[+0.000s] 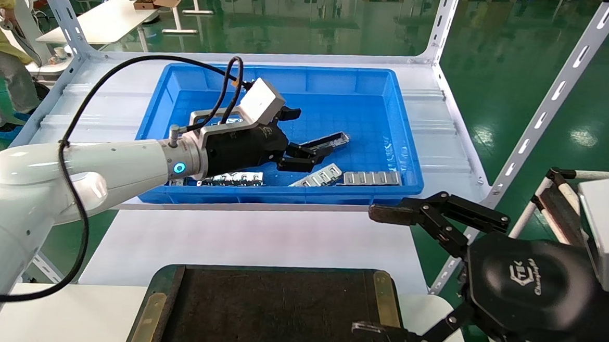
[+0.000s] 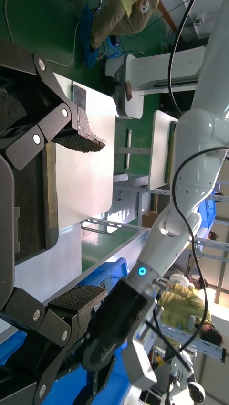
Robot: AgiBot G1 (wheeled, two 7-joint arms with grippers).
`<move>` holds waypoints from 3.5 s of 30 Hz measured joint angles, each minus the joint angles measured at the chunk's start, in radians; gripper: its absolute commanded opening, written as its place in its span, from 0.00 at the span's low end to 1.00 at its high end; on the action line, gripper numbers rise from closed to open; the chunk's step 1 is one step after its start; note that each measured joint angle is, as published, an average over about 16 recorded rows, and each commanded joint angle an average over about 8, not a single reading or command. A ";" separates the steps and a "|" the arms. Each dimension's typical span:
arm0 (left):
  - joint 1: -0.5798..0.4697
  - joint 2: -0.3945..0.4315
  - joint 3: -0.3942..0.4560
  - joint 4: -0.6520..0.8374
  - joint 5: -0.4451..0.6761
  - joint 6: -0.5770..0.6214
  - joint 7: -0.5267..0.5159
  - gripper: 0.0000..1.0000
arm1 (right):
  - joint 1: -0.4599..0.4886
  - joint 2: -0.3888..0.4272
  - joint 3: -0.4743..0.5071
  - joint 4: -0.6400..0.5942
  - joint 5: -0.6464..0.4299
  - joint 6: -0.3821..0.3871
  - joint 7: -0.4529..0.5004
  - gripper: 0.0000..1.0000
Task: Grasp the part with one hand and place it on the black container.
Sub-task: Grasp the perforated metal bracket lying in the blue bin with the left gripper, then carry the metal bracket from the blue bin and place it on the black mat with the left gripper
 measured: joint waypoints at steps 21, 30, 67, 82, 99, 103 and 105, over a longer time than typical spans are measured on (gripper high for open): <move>0.008 0.045 0.115 0.015 -0.037 -0.140 -0.043 1.00 | 0.000 0.001 -0.002 0.000 0.001 0.001 -0.001 1.00; 0.020 0.045 0.191 -0.021 -0.068 -0.186 -0.085 0.94 | 0.000 0.001 -0.002 0.000 0.001 0.001 -0.001 0.99; 0.043 0.041 0.439 -0.084 -0.240 -0.307 -0.160 0.00 | 0.001 0.002 -0.005 0.000 0.003 0.002 -0.002 0.00; 0.039 0.040 0.503 -0.088 -0.310 -0.324 -0.155 0.00 | 0.001 0.002 -0.006 0.000 0.004 0.002 -0.003 0.00; 0.000 0.040 0.545 -0.087 -0.400 -0.333 -0.126 0.00 | 0.001 0.003 -0.007 0.000 0.005 0.003 -0.003 0.00; -0.014 0.041 0.554 -0.085 -0.419 -0.351 -0.120 0.00 | 0.002 0.003 -0.007 0.000 0.005 0.003 -0.004 0.00; -0.022 0.040 0.559 -0.085 -0.429 -0.359 -0.119 0.00 | 0.002 0.003 -0.007 0.000 0.005 0.003 -0.004 0.00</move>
